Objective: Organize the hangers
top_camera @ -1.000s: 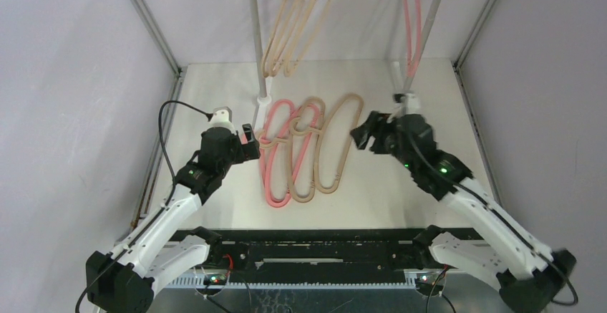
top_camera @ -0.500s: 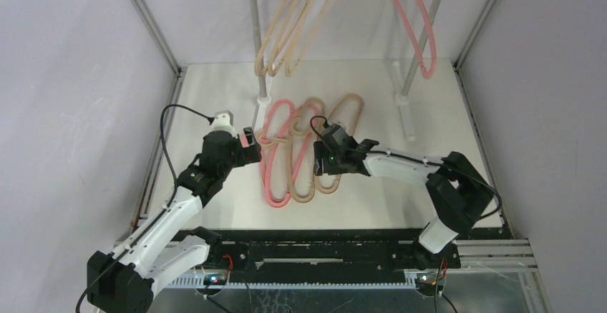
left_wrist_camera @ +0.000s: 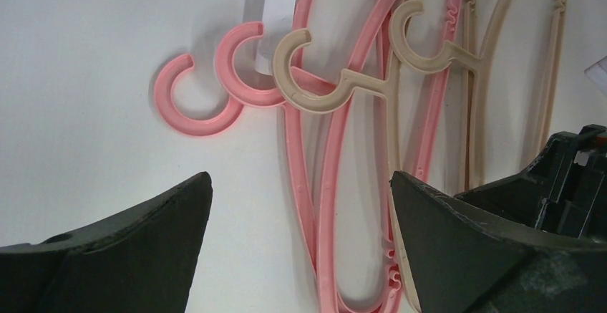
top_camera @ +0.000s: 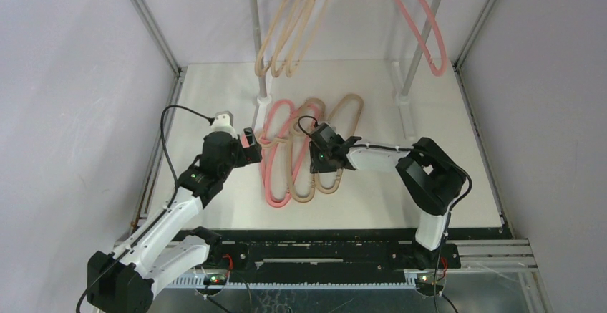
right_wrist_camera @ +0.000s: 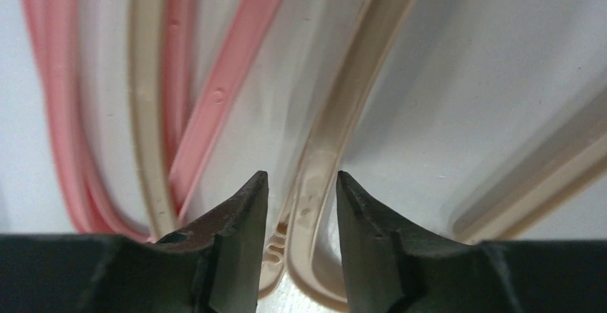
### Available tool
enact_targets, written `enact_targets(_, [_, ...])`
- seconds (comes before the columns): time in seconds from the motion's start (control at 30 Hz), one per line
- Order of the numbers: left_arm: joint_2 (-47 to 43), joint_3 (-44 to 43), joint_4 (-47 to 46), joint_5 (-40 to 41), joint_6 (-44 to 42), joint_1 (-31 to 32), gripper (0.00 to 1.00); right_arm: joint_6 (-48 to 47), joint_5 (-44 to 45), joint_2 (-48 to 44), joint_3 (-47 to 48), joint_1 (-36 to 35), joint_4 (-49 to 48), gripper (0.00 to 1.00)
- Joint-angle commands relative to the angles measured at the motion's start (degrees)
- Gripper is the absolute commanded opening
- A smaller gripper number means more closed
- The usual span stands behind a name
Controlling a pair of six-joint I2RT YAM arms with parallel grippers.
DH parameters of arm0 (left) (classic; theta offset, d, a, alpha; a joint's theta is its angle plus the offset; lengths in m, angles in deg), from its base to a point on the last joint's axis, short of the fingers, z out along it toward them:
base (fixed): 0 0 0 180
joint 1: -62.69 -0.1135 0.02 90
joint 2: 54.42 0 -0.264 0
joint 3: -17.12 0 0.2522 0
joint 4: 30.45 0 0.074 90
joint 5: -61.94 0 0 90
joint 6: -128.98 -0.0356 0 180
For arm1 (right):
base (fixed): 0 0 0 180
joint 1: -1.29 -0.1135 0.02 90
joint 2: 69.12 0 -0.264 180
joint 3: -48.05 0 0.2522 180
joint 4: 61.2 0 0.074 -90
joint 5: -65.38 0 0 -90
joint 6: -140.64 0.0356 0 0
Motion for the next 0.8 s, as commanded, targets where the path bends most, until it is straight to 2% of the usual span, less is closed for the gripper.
enact_targets(0.0, [-1.12, 0.84, -2.3, -0.37, 0.87, 0.33, 1.0, 0.05, 4.36, 0.31, 1.51, -0.39, -0.81, 0.44])
enact_targets(0.2, [-0.92, 0.54, -2.19, -0.38, 0.78, 0.31, 1.0, -0.47, 5.4, -1.18, 1.51, -0.6, 0.48, 0.28])
enact_targets(0.5, [-0.53, -0.09, -1.98, -0.03, 0.69, 0.29, 0.99, -2.52, 1.96, -14.53, 1.09, -0.03, 7.95, 0.27])
enact_targets(0.77, [-0.27, -0.35, -1.9, -0.02, 0.73, 0.34, 0.99, -1.37, -9.3, -25.0, -6.41, 6.75, 6.37, 0.24])
